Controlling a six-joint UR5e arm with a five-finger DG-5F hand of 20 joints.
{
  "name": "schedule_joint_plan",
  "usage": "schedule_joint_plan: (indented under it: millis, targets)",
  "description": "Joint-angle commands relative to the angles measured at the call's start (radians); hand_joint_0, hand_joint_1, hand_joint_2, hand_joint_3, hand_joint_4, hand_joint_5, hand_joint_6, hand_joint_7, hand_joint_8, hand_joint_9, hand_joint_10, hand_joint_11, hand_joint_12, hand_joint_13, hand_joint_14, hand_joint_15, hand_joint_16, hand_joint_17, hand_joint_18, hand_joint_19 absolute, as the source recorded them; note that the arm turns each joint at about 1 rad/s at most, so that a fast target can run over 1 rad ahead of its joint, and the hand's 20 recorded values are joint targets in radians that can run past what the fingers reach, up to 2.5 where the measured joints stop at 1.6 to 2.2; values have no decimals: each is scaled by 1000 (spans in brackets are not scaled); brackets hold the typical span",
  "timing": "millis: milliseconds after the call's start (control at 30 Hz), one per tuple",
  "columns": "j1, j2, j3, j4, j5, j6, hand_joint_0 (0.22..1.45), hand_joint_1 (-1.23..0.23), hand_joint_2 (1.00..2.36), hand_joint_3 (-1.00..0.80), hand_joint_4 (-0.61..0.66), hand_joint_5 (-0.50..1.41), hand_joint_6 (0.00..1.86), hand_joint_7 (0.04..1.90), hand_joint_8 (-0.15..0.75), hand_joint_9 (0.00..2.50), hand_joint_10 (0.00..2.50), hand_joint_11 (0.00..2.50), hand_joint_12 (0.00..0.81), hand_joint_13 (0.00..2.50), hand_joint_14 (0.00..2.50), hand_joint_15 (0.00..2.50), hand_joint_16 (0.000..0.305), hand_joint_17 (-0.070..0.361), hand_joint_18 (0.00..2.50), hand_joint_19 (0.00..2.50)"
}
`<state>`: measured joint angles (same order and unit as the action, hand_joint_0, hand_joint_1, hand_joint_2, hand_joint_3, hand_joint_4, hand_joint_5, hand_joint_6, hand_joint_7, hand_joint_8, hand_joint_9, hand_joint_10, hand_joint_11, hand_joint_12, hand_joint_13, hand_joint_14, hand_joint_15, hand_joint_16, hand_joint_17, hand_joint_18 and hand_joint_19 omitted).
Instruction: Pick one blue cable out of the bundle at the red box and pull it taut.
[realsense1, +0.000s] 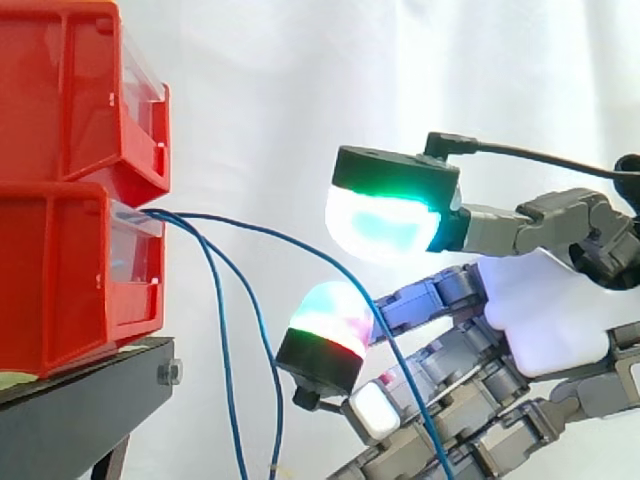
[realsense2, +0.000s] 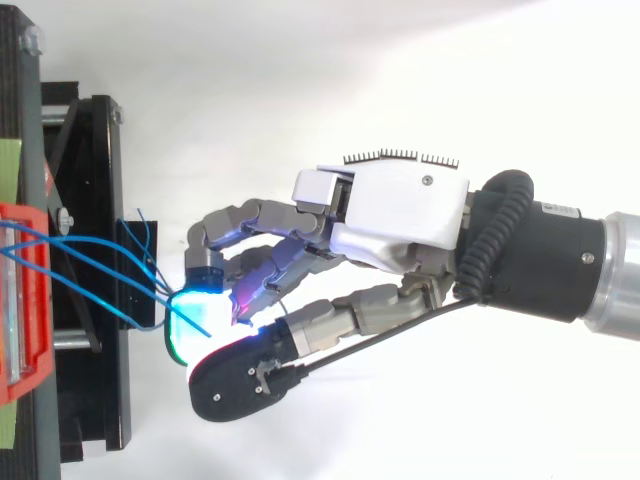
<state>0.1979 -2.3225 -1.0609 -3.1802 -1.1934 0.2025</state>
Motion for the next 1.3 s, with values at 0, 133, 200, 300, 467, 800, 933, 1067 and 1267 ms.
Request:
schedule_joint_plan:
  millis: [0,133,200,300,467,800,933,1067,1267]
  targets:
    - [0,0,1,0,0,0,513,-732,1000,-493,42,-83,622,1289,282,836,15,720,406,375,4,137,57,129,476,362]
    - [0,0,-1,2,2,0,531,-717,1004,-436,41,-83,630,1258,275,841,17,709,399,376,4,144,56,127,477,366]
    - [0,-2,-1,5,0,0,533,-704,1006,-422,51,-77,613,1268,270,847,15,701,397,379,4,136,56,126,475,367]
    - [0,0,-1,5,2,0,539,-688,1007,-408,48,-67,581,1317,266,852,15,687,395,379,4,137,55,125,472,368]
    - [0,0,-1,5,2,-2,553,-680,1010,-349,56,-55,546,1362,259,868,17,683,390,380,5,144,55,123,466,372]
    - [0,0,1,6,2,-2,557,-642,1013,-298,75,-45,501,1411,252,866,17,648,385,376,4,145,54,122,453,382]
    - [0,0,-1,6,-2,-2,557,-630,1012,-315,81,-46,501,1385,251,870,18,642,384,376,5,145,54,122,451,383]
    - [0,0,-1,6,-2,-2,549,-612,1011,-334,102,-47,502,1339,254,881,15,636,385,378,4,150,54,122,449,391]
    - [0,0,1,6,-3,0,539,-603,1008,-374,107,-49,503,1278,252,879,17,622,387,372,4,140,55,124,437,383]
